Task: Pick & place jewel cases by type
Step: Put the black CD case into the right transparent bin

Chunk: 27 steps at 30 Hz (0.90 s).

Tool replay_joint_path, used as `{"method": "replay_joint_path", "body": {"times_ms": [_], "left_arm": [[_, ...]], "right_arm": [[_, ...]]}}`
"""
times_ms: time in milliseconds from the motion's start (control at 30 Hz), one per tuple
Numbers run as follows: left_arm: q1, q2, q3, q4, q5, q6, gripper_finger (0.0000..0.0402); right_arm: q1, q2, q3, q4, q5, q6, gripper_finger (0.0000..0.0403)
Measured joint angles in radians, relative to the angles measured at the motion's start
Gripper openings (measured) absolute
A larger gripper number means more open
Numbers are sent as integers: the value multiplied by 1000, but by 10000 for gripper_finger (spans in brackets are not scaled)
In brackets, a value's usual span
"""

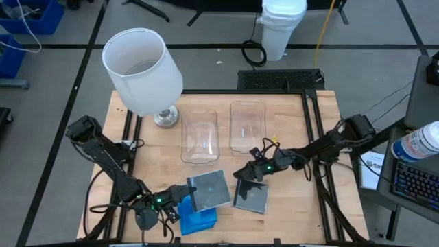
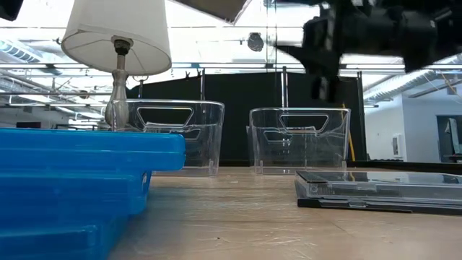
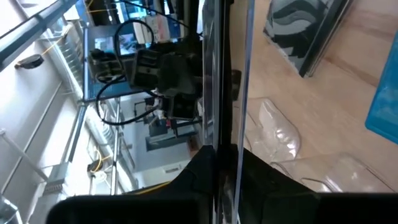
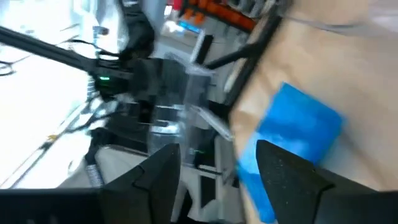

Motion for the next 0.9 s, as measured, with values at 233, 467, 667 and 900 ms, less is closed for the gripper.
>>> {"method": "replay_joint_path", "body": {"times_ms": [233, 467, 667, 900], "left_arm": [[14, 0, 0, -11, 35, -1, 50], [23, 0, 0, -43, 41, -18, 43], [23, 0, 0, -91, 37, -81, 36], [23, -2, 0, -123, 23, -114, 71]], "right_arm": [[-13, 103, 144, -9, -95, -3, 201], [-24, 226, 270, -24, -169, 27, 197], [-30, 265, 315, -24, -185, -47, 188], [-33, 265, 315, 6, -192, -166, 139]]}}
